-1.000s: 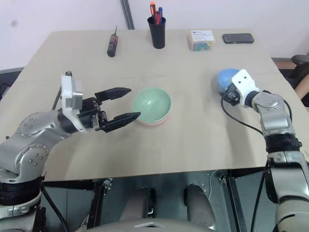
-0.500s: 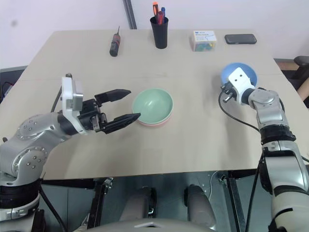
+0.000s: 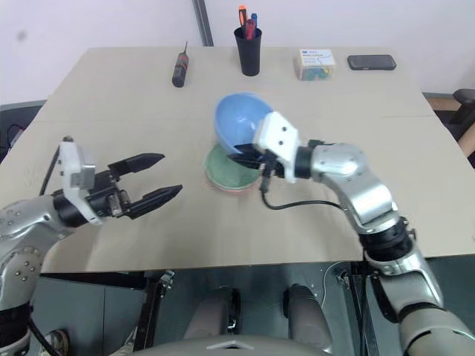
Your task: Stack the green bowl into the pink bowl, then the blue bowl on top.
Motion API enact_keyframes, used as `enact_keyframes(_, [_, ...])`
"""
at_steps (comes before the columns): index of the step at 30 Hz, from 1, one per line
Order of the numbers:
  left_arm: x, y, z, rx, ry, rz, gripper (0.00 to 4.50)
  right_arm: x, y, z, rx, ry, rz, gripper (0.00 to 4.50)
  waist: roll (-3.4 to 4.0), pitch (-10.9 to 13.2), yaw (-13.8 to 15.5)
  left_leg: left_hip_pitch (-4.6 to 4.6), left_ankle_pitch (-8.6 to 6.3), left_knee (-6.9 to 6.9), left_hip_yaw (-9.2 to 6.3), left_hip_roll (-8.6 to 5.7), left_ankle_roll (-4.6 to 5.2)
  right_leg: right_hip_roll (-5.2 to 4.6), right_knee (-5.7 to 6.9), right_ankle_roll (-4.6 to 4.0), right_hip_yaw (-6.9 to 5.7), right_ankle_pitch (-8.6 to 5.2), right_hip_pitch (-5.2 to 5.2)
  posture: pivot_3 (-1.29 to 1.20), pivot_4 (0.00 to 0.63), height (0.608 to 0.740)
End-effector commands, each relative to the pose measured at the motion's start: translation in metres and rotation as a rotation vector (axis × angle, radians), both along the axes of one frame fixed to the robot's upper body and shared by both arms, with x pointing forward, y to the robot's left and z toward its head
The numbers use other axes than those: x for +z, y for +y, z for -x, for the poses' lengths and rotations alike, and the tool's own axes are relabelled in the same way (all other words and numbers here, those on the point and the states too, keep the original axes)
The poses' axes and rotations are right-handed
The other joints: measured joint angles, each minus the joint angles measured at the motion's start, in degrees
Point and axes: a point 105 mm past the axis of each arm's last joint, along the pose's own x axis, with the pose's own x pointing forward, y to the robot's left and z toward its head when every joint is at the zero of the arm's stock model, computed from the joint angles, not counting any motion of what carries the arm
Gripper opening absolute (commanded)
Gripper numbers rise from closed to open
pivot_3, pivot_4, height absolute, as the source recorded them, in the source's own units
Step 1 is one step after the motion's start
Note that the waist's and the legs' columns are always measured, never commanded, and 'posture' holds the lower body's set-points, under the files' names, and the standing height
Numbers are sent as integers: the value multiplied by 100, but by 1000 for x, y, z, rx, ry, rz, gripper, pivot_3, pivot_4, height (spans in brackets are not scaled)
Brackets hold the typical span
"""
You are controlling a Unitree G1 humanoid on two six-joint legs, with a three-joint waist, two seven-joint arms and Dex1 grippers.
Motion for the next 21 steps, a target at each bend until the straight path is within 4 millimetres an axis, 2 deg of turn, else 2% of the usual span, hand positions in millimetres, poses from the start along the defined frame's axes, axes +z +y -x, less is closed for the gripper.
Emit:
enact_keyframes(1, [9, 6, 6, 14, -49, -32, 4500, 0, 15, -1, 23, -19, 29, 91, 0, 0, -7, -1, 0, -1, 0, 0, 0, 0, 0, 0, 0, 0, 0, 0, 150, 740])
enact_keyframes(4, [11, 7, 6, 28, -75, -51, 4500, -16, 14, -5, 25, 22, 86, 996, -1, 0, 23, -6, 0, -3, -2, 0, 0, -1, -6, 0, -5, 0, -1, 0, 150, 740])
enact_keyframes(6, [12, 7, 7, 35, -88, -62, 4500, -21, 8, -9, 9, 47, 104, 1991, -1, 1, 27, -6, 0, -2, -1, -1, 0, -3, -7, 0, -4, 0, -1, 0, 150, 740])
enact_keyframes(7, [13, 8, 7, 48, -103, -69, 4500, -21, 4, -9, 5, 52, 108, 2341, -1, 0, 25, -6, 0, -2, 0, -1, 0, -3, -7, 0, -3, 0, -1, 0, 150, 740])
enact_keyframes(9, [15, 7, 6, 64, -124, -50, 4500, -13, -3, -12, -25, 35, 78, 3035, -1, 0, 24, -4, 0, -3, -1, 0, 0, -2, -5, 0, -4, 0, -1, 0, 150, 740])
enact_keyframes(12, [15, 2, 7, 68, -120, 49, 4500, 6, -19, -15, -94, -2, -17, 4361, 0, 1, 16, -4, 0, -4, -1, 1, 0, -1, -4, 0, -3, 0, -1, 0, 150, 740])
enact_keyframes(14, [13, 2, 5, 108, -108, 82, 4500, 11, -38, -13, -134, -20, -46, 4361, -2, 0, 39, -6, 0, -5, -4, 0, 0, -3, -6, 0, -4, 0, -1, 0, 150, 740])
enact_keyframes(17, [8, -5, 9, 54, -94, 66, 4500, 14, -71, -11, -217, -17, -94, 4361, -5, 0, 80, -9, -1, -4, -7, -1, 0, -4, -11, 0, -7, 0, -1, 0, 150, 740])
enact_keyframes(21, [2, -3, 6, 81, -68, 57, 4500, 6, -114, -3, -295, 58, -100, 4441, -5, 0, 107, -6, -1, -5, -1, -1, 1, -3, -8, 0, -4, 0, 1, 0, 150, 740])
